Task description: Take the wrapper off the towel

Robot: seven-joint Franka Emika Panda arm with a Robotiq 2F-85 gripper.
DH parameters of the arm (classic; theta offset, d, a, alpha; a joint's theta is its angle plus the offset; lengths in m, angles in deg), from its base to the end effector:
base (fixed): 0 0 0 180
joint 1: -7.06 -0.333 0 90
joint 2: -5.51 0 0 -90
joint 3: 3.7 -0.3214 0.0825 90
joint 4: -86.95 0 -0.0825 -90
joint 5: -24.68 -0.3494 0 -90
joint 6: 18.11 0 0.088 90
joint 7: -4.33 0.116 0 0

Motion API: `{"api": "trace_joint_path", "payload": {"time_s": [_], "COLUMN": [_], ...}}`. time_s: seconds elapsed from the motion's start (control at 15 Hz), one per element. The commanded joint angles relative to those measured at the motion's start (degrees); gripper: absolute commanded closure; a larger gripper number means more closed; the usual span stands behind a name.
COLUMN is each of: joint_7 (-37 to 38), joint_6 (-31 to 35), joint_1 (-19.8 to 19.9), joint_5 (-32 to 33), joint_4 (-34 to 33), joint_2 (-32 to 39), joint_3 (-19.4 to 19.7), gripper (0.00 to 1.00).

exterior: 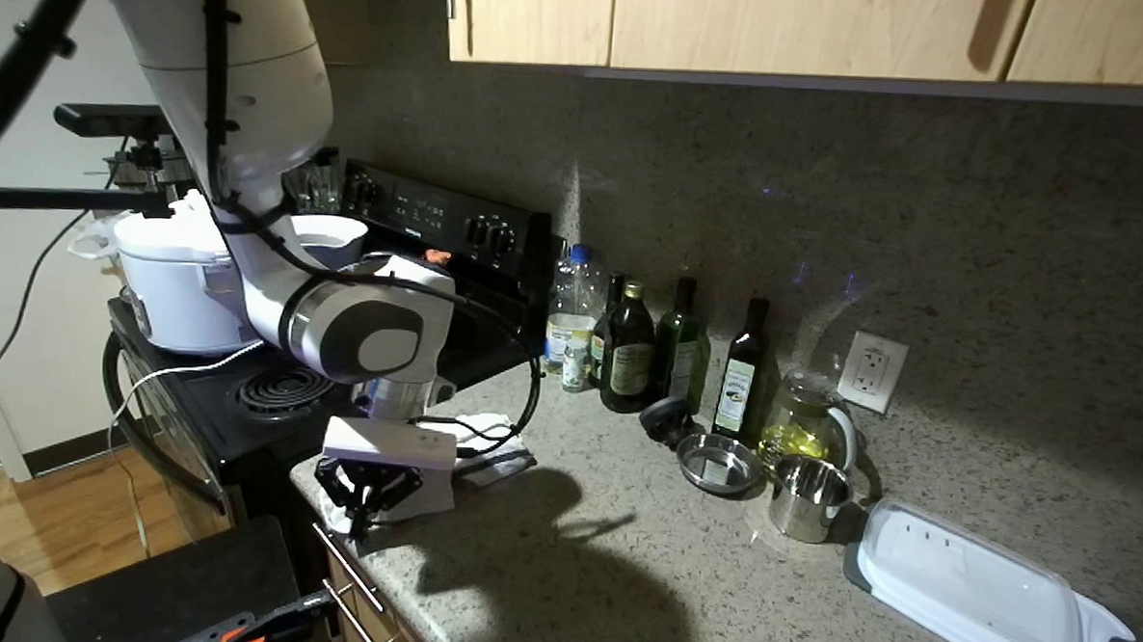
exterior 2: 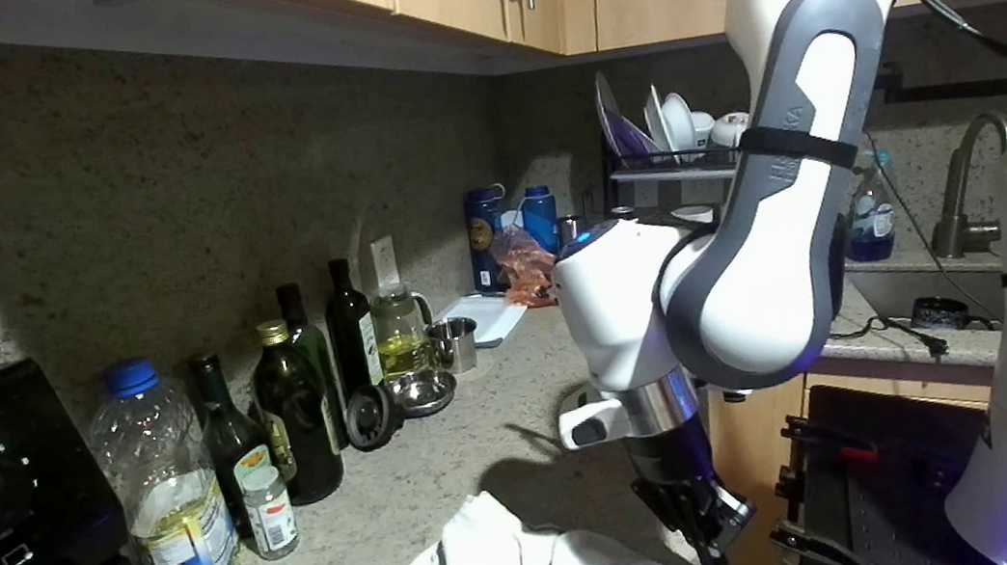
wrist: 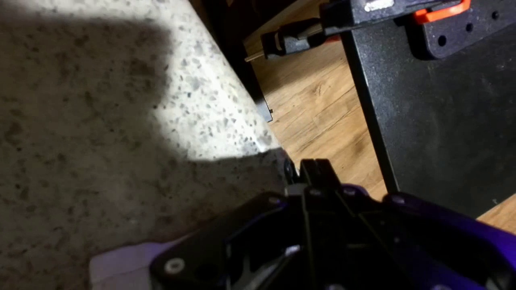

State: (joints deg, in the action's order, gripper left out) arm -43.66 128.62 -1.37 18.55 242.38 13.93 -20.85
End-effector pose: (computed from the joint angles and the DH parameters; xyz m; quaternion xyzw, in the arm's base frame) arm 0.3193 0.1573 0.1918 -0.8186 -0.5536 0.1350 0.0717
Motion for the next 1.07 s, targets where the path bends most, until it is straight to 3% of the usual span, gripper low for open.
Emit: {"api": "trace_joint_path", "payload": {"time_s": [0.0, 0.4, 1.0], "joint_7": [4.0, 9.2, 29.7], "joint_6": [0.8, 3.6, 2.6], "joint_1": [-1.4, -2.6, -2.3], "joint_5": [-0.3, 4.7, 28.2], "joint_4": [2.6, 2.0, -6.1], "joint_2": [-3.5, -4.6, -4.3], "joint_3": [-0.7, 0.4, 5.0], "gripper": [0.99, 0.99, 0.99]}}
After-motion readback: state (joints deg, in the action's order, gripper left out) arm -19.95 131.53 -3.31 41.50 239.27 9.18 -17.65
